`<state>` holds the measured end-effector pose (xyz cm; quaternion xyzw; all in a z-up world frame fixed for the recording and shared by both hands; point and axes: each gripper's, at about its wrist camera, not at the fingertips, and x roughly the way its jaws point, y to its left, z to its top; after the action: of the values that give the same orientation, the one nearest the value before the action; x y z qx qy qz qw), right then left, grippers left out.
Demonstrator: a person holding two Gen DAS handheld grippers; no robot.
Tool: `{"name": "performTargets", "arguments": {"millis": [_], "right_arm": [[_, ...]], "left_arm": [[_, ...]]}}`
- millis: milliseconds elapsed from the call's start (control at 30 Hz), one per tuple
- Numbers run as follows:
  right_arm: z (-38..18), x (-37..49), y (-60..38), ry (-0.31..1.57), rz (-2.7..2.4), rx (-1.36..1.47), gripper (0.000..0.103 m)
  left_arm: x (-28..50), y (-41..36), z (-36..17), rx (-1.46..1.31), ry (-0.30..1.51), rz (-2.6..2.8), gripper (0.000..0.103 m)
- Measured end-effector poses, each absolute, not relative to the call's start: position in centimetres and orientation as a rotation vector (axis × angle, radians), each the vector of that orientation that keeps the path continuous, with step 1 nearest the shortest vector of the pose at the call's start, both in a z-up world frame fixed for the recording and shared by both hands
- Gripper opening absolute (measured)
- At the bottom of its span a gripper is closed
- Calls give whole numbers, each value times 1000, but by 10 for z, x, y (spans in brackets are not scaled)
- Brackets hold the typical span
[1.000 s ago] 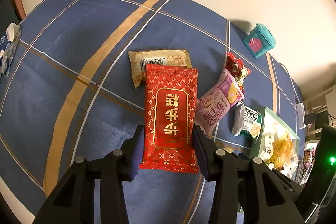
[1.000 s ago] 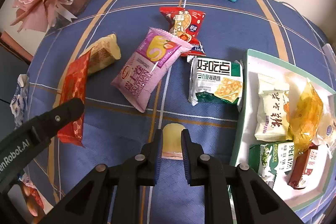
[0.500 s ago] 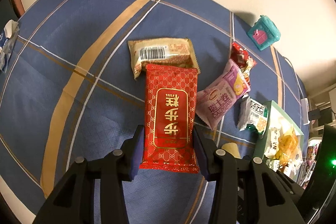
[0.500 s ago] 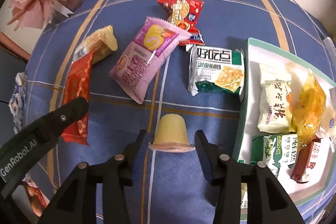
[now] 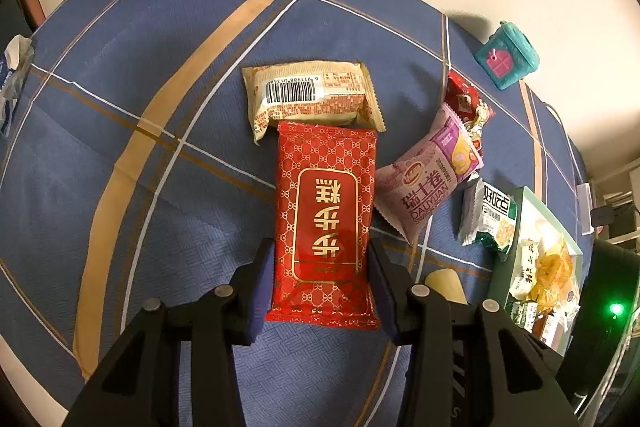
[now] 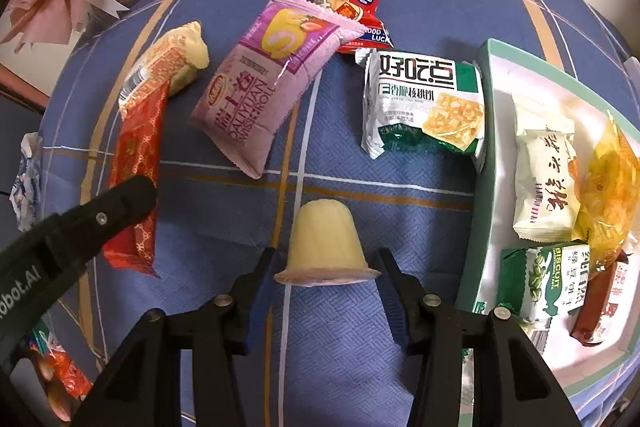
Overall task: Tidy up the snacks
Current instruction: 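Lift the pudding cup with the right gripper while the left lifts the red pack, then carry the pudding cup and red pack over the white tray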
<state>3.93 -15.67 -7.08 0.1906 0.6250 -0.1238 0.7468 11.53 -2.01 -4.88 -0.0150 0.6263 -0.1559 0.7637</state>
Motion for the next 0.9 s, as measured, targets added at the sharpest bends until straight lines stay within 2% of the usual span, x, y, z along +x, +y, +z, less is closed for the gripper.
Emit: {"name": "performTargets", "arguments": {"millis": [300, 900], "right_arm": [[-76, 41, -152, 1364, -281, 401, 50], [-13, 31, -177, 1245, -307, 470, 50]], "left_arm": [[116, -21, -49, -29, 1359, -342, 47], [108, -24, -4, -36, 1240, -367, 47]]}}
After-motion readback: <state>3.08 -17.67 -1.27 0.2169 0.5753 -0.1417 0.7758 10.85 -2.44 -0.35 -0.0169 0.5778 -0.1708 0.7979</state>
